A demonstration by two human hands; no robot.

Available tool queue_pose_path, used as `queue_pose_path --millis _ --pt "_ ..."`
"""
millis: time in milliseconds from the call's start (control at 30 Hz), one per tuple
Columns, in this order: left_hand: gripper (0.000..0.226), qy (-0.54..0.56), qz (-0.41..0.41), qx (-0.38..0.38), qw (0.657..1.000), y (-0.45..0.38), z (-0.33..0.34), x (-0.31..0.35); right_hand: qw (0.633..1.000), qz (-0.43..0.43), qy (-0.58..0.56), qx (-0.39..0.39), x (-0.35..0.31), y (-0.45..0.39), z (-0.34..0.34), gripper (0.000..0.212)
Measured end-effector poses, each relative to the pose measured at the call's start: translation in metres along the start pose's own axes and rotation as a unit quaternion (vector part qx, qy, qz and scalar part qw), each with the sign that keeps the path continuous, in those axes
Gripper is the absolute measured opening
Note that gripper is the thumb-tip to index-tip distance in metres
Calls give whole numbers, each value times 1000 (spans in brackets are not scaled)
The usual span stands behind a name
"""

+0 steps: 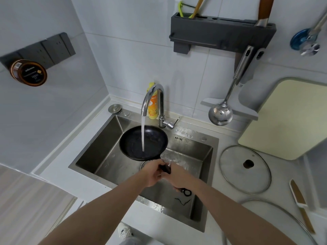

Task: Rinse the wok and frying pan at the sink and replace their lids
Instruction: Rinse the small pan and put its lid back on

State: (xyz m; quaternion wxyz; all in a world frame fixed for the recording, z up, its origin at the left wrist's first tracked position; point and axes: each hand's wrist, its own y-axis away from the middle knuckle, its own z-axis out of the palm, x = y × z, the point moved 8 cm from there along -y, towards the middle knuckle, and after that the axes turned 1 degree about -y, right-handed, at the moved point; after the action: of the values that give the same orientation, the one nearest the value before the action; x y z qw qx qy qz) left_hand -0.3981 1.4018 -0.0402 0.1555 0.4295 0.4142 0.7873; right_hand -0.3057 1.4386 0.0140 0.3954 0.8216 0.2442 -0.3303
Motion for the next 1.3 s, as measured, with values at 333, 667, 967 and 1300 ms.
queue_pose_path --millis 333,667,967,1300 --pt "20 -2 62 32 998 1 -9 11 1000 -9 -28 8 28 -14 -1 31" --pt "18 2 26 30 999 -13 -14 5 994 62 -19 -85 25 -25 -16 53" --pt "6 74 -25 1 997 -18 0 -4 994 28 102 -23 20 -26 -22 33" --pt "22 3 71 44 996 -18 -22 12 995 -14 -89 -49 27 -30 1 33"
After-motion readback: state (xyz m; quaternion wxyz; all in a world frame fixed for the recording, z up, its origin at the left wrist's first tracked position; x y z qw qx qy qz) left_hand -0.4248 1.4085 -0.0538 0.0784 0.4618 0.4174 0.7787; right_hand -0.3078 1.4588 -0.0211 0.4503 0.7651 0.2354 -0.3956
